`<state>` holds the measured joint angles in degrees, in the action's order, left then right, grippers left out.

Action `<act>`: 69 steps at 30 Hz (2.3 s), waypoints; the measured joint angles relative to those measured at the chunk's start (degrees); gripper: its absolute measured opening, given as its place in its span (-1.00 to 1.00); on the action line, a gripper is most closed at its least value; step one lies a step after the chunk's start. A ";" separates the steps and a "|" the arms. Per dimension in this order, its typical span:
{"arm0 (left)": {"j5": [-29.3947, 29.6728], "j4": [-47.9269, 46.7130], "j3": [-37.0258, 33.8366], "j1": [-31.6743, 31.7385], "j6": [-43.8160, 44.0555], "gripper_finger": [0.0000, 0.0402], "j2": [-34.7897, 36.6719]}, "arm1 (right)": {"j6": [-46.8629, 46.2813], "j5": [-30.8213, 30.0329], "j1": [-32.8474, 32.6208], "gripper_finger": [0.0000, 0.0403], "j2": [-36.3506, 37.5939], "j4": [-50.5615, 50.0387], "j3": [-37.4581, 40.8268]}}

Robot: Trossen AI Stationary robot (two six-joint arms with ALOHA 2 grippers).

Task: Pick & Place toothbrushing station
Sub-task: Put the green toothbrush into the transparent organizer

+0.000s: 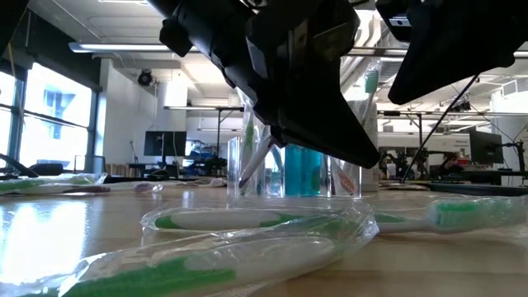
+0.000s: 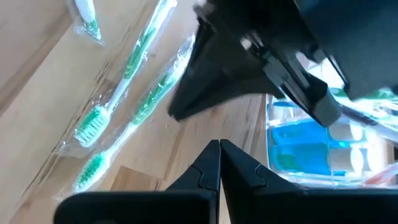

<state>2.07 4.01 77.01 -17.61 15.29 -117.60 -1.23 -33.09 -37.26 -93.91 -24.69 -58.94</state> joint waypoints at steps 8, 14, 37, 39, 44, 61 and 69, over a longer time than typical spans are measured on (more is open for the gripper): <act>-2.78 4.51 0.14 -0.04 1.17 -0.64 -2.88 | -2.07 1.12 0.17 -0.99 -0.02 -0.93 0.02; -4.13 3.91 0.00 -0.04 1.53 -0.38 -3.13 | -3.63 1.74 0.15 -0.99 -0.04 -1.22 0.04; -5.84 0.72 0.11 -0.07 4.52 -0.18 -4.74 | -11.36 2.96 -3.27 -0.99 -0.04 8.46 0.07; -5.53 1.34 0.27 -0.07 4.46 -0.18 -6.01 | -11.33 2.95 -3.78 -0.99 -0.04 10.19 0.07; -2.99 -0.77 0.33 -0.08 4.01 -0.18 -7.73 | -11.01 2.96 -4.98 -0.99 -0.04 13.19 0.04; -2.31 -0.67 0.70 0.02 4.29 -0.94 -7.38 | -9.66 0.33 -7.06 -0.99 -0.61 16.08 0.04; 4.80 -11.81 3.90 -2.13 6.50 -1.00 -2.27 | -15.55 -15.98 -11.19 -0.99 0.00 7.95 0.11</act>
<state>6.86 -7.81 80.91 -19.74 21.79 -119.87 -16.78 -49.07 -48.44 -93.91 -16.75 -58.83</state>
